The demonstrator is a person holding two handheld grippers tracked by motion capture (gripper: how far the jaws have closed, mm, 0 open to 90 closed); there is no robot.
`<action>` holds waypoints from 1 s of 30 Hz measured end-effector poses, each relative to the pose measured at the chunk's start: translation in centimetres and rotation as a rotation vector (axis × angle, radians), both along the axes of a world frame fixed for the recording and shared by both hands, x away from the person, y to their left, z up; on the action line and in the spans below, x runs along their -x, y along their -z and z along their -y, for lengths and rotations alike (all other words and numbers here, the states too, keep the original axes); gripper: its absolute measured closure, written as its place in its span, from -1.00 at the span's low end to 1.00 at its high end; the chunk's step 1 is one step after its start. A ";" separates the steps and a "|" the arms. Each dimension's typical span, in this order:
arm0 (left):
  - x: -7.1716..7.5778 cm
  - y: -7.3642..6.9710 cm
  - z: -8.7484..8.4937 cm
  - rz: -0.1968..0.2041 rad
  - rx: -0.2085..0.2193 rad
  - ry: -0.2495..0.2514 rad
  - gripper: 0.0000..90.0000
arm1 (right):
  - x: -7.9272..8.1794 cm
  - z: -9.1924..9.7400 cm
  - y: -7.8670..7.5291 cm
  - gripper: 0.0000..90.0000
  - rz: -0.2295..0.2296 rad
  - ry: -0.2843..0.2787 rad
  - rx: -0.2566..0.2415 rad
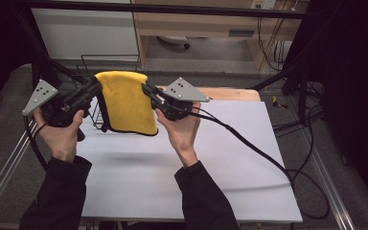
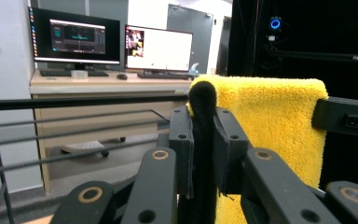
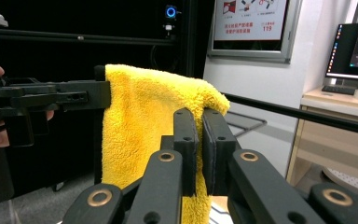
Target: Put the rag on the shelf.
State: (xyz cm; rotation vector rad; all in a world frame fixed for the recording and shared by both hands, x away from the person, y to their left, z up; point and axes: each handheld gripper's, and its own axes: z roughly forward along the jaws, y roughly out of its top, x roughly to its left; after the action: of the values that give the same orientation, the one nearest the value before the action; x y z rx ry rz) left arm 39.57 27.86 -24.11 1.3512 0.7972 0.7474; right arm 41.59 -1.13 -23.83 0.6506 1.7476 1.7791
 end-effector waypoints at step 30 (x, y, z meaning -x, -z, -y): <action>-2.3 -5.9 -3.8 0.093 0.017 -0.069 0.75 | -3.0 -5.0 -6.0 0.91 0.099 0.008 -0.027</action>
State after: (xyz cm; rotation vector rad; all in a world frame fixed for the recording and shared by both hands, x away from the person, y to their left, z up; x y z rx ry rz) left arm 41.88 31.65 -18.18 1.2693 0.7773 0.8500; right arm 44.61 3.84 -17.78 0.5699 1.6557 1.8007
